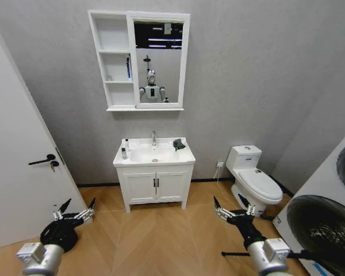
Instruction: Move facial cleanser and shampoo from washbasin to cabinet, then wipe washbasin with towel.
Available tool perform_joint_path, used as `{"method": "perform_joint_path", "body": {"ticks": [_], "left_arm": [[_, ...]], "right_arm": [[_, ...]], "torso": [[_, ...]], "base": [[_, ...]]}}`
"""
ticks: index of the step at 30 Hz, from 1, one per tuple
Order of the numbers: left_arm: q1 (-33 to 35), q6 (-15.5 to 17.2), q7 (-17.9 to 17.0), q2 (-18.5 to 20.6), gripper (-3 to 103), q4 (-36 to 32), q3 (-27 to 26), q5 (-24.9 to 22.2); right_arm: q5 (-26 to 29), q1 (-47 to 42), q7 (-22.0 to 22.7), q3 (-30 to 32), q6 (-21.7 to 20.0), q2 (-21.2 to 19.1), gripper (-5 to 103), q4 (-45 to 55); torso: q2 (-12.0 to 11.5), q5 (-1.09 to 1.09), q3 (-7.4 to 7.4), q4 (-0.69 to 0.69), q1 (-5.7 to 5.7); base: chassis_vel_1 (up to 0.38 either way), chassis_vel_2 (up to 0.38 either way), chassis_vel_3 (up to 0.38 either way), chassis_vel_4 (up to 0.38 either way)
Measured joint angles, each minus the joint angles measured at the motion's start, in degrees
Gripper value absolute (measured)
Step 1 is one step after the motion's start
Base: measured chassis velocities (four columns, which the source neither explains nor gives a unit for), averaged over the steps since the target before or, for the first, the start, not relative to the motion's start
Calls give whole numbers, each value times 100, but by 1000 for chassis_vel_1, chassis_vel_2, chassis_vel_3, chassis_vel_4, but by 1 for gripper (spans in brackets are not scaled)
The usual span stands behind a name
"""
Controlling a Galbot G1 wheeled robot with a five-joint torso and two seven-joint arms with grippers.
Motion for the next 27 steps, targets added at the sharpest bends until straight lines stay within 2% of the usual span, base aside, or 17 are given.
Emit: {"method": "perform_joint_path", "body": {"ticks": [18, 27], "left_arm": [[50, -8, 88, -48, 100, -120, -11, 57], [51, -12, 88, -66, 100, -196, -21, 57]], "right_arm": [[53, -17, 2, 48, 35, 66, 100, 9], [56, -37, 2, 52, 89, 75, 100, 8]], "torso": [[1, 0, 0, 1, -1], [1, 0, -1, 0, -3]], "base": [[0, 0, 0, 0], [-128, 123, 135, -130]]}}
